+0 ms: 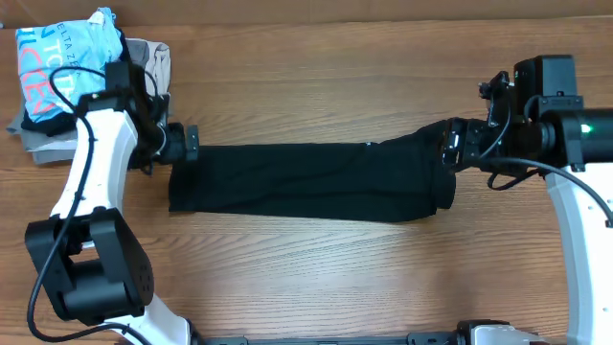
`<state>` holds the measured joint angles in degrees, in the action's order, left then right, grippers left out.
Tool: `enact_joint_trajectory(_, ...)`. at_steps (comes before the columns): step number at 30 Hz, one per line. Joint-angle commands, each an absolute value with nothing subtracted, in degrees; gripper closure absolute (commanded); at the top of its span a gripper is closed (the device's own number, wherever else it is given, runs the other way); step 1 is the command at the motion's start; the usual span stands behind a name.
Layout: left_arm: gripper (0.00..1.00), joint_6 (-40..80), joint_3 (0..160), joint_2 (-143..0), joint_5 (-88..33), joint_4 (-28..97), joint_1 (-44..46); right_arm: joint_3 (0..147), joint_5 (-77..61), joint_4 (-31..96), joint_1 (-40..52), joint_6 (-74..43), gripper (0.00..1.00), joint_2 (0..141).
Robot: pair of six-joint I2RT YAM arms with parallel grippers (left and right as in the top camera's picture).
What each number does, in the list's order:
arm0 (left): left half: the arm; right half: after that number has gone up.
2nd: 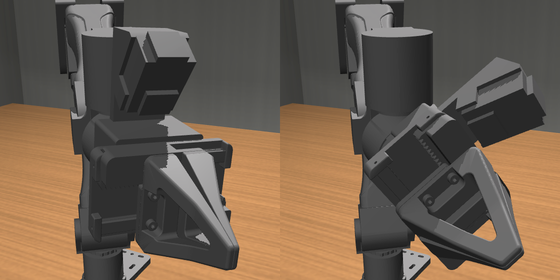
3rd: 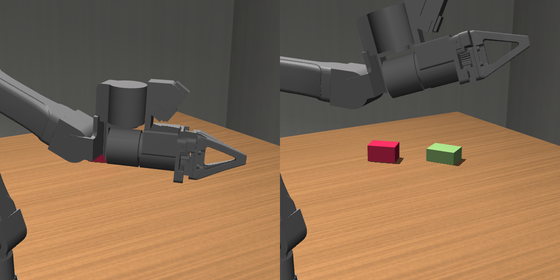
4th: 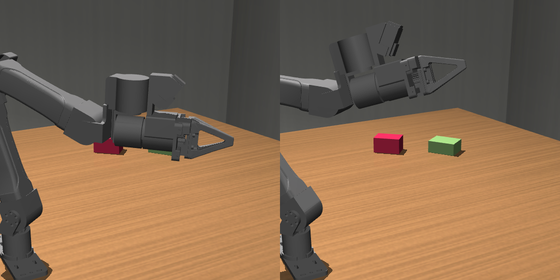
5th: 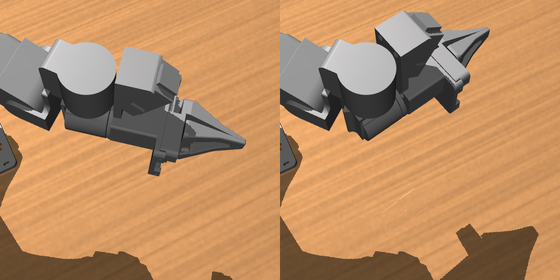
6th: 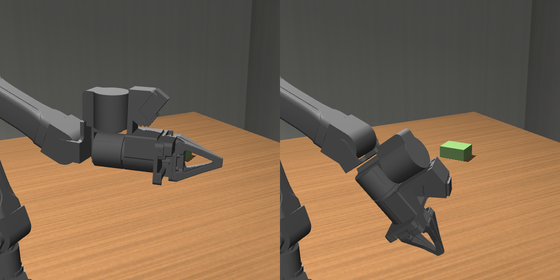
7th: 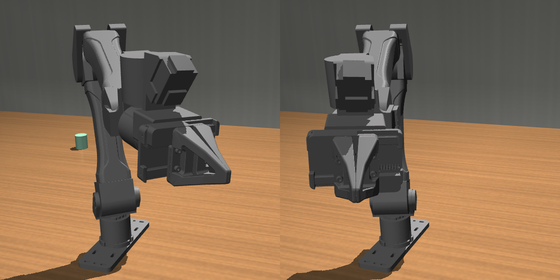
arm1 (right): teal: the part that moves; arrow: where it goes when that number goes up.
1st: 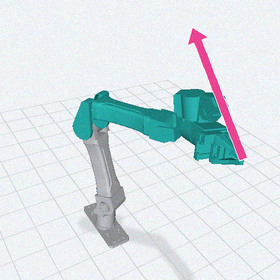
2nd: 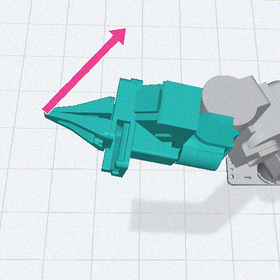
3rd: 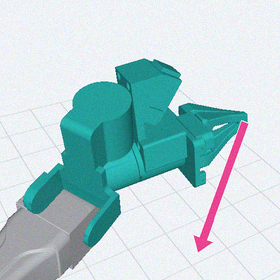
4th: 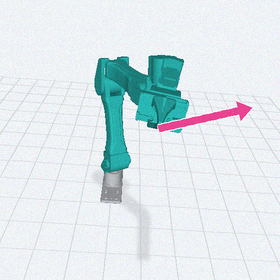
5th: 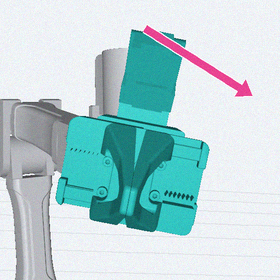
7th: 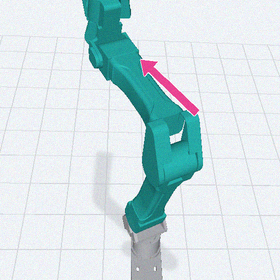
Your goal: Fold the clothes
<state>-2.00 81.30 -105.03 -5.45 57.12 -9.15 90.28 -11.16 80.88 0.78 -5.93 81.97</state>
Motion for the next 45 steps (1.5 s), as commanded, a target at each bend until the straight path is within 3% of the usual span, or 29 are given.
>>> enact_joint_trajectory(1, 0.00, -5.0, 76.2, -105.8, -7.5, 53.3, -9.8, 89.8, -11.9, 79.7, 1.0, -6.0, 0.17, 82.3)
enact_joint_trajectory(12, 0.03, -6.9, 68.2, -109.8, -6.9, 40.7, -9.8, 89.8, -11.6, 78.2, 1.0, -5.9, 0.18, 82.5)
enact_joint_trajectory(16, 0.27, -6.1, 68.2, -112.7, -7.1, 41.0, -9.7, 89.8, -11.6, 78.2, 1.0, -6.0, 0.20, 82.5)
enact_joint_trajectory(19, 0.35, -4.6, 68.2, -115.4, -7.3, 41.1, -9.7, 89.8, -11.6, 78.2, 1.0, -6.0, 0.22, 82.5)
enact_joint_trajectory(21, 0.46, -3.9, 68.2, -117.1, -7.3, 41.0, -9.7, 89.8, -11.6, 78.2, 1.0, -6.0, 0.23, 82.5)
enact_joint_trajectory(23, 0.66, -3.2, 68.2, -118.8, -7.4, 41.0, -9.7, 89.8, -11.6, 78.1, 1.0, -6.0, 0.23, 82.5)
enact_joint_trajectory(25, 0.95, -2.3, 68.2, -119.7, -7.4, 41.1, -9.7, 89.8, -11.6, 77.9, 1.0, -6.0, 0.23, 82.5)
enact_joint_trajectory(32, 0.96, -1.7, 71.4, -119.4, -6.9, 45.0, -10.2, 89.4, -11.7, 77.3, 1.0, -6.3, 0.36, 84.2)
enact_joint_trajectory(36, 0.96, -2.2, 77.1, -118.8, -6.6, 52.2, -10.2, 87.6, -13.0, 75.7, 1.4, -7.3, 0.55, 87.1)
enact_joint_trajectory(40, 0.96, -3.9, 83.5, -118.8, -6.4, 59.5, -10.2, 82.6, -16.9, 70.0, 2.6, -7.4, 0.85, 89.8)
enact_joint_trajectory(42, 0.96, -3.9, 86.2, -118.8, -6.4, 62.4, -10.2, 79.4, -17.6, 66.8, 3.0, -8.1, 0.96, 90.7)
enact_joint_trajectory(45, 0.96, -4.4, 92.6, -118.8, -6.3, 68.8, -10.2, 71.5, -17.7, 59.0, 3.3, -10.8, 0.96, 92.8)
